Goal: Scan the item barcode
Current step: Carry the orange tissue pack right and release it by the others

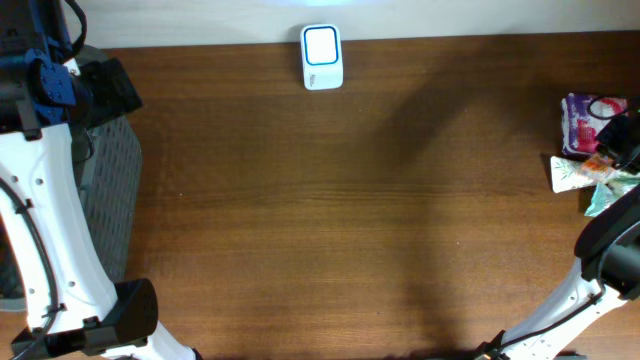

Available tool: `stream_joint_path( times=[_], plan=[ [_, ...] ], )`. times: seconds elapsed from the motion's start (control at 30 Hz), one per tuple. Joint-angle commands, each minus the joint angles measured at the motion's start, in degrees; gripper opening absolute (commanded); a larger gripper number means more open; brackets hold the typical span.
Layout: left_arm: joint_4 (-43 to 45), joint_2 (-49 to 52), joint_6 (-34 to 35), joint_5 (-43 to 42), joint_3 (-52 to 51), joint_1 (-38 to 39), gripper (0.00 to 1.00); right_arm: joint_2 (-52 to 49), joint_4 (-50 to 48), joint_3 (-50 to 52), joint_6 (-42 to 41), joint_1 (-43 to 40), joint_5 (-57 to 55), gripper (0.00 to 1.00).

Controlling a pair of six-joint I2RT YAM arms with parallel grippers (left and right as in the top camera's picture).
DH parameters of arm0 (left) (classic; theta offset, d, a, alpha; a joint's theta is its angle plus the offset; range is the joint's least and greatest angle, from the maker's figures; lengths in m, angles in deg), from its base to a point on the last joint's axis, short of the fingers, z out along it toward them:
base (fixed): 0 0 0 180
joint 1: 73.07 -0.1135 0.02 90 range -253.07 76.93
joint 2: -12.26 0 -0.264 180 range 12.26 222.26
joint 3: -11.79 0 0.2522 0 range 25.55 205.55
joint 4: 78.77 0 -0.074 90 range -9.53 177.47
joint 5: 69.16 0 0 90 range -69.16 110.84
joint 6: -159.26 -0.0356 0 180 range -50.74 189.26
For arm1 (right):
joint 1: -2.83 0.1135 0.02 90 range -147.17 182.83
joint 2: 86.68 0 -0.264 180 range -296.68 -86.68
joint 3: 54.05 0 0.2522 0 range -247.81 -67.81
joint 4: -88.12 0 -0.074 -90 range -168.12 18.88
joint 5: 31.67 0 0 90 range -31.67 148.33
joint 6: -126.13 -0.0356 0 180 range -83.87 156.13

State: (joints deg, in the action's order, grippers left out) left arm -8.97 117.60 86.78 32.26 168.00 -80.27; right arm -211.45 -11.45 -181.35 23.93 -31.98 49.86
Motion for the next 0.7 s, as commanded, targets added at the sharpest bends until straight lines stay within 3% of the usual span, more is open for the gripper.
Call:
stream_joint_path(
  times=[0.0,0.27,0.5,0.67],
  plan=[
    [0.11,-0.48,-0.48,0.42,0.68,-0.11,0.99,3.69,1.51,0.07,-0.55,-0.55,1.81,0.99],
    [0.11,-0.48,-0.5,0.42,0.68,-0.11,0.99,29.24,12.17,1.49,-0.09,-0.33,20.96,0.99],
    [0.11,-0.48,-0.5,0.42,0.68,-0.11,0.99,59.71,10.73,26.67,-0.33,12.07,20.96,0.99],
    [0.11,-0.48,-0.48,0.42,0.68,-0.11,0.99,66.14,24.06,33.68,-0.33,14.6,21.79,0.99]
  ],
)
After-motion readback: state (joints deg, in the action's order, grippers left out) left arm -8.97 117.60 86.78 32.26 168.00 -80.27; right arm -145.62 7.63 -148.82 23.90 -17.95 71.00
